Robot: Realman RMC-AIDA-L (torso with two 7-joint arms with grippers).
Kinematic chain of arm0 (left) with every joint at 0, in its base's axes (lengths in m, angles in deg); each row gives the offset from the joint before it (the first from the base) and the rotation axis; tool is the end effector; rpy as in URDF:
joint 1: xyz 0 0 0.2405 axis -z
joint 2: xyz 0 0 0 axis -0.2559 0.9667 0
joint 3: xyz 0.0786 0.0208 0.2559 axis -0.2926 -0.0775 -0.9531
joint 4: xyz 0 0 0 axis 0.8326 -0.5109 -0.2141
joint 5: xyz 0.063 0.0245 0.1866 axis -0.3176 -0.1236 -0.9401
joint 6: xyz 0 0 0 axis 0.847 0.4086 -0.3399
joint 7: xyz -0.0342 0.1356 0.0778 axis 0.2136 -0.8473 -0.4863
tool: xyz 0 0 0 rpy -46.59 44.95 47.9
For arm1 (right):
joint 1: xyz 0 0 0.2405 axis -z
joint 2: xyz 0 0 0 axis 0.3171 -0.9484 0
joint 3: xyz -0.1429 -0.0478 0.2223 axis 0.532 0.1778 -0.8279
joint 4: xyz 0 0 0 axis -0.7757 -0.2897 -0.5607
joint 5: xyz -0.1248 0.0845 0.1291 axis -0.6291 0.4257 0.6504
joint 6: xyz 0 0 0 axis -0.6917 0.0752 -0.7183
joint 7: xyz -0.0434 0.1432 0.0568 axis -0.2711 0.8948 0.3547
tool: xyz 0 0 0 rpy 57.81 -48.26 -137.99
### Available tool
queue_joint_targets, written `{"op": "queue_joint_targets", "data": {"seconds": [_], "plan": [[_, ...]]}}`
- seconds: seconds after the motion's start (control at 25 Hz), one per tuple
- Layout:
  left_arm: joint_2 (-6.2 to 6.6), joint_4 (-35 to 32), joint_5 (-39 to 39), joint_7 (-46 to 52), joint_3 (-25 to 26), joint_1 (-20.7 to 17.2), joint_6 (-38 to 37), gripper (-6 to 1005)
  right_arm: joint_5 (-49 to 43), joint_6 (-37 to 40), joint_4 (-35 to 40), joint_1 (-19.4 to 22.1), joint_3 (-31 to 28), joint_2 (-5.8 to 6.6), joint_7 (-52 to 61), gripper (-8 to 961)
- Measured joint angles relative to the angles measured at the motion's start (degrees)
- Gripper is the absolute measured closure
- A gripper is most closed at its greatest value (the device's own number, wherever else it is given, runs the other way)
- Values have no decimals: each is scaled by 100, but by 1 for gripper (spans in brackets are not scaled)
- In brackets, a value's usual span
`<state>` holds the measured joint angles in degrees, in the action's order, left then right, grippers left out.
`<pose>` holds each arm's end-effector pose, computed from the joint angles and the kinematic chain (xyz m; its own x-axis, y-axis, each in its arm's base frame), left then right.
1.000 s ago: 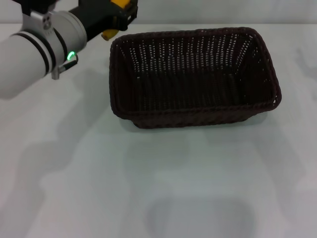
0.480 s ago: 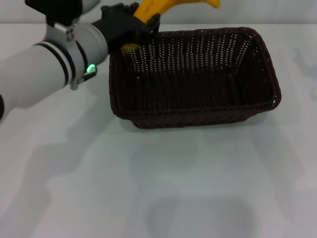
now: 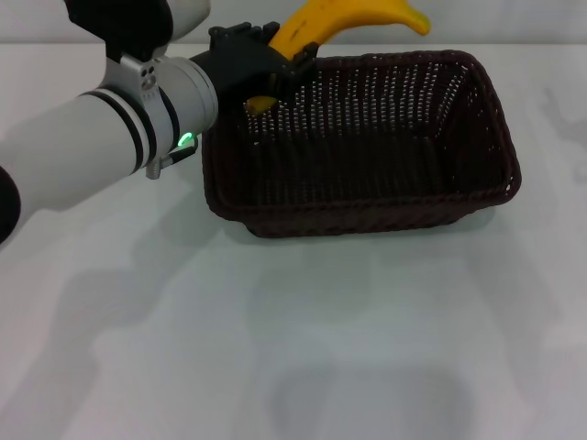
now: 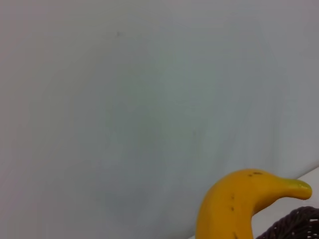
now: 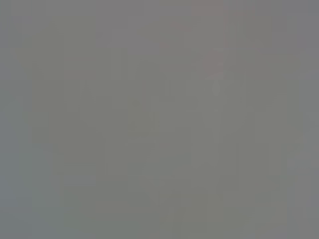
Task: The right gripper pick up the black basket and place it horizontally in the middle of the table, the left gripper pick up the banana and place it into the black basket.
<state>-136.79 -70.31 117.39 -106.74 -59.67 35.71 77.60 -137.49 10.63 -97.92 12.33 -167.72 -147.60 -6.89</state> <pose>-0.1516 0.3885 -0.0581 0.8364 0.2202 0.5019 0.5230 -0.5943 -0.6109 0.2461 0.3506 0.0959 0.6119 0.3777 -0.6949 -0.7086 -0.1285 -0.6938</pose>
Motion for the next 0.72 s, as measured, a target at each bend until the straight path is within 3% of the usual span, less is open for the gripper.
{"op": "queue_joint_targets", "data": {"seconds": [0.56, 0.72], "plan": [[4, -157, 279, 17, 115, 21, 514, 346, 0, 10, -28, 16, 26, 1, 0, 127], [5, -292, 193, -29, 140, -54, 465, 276, 0, 21, -28, 28, 27, 6, 0, 127]]}}
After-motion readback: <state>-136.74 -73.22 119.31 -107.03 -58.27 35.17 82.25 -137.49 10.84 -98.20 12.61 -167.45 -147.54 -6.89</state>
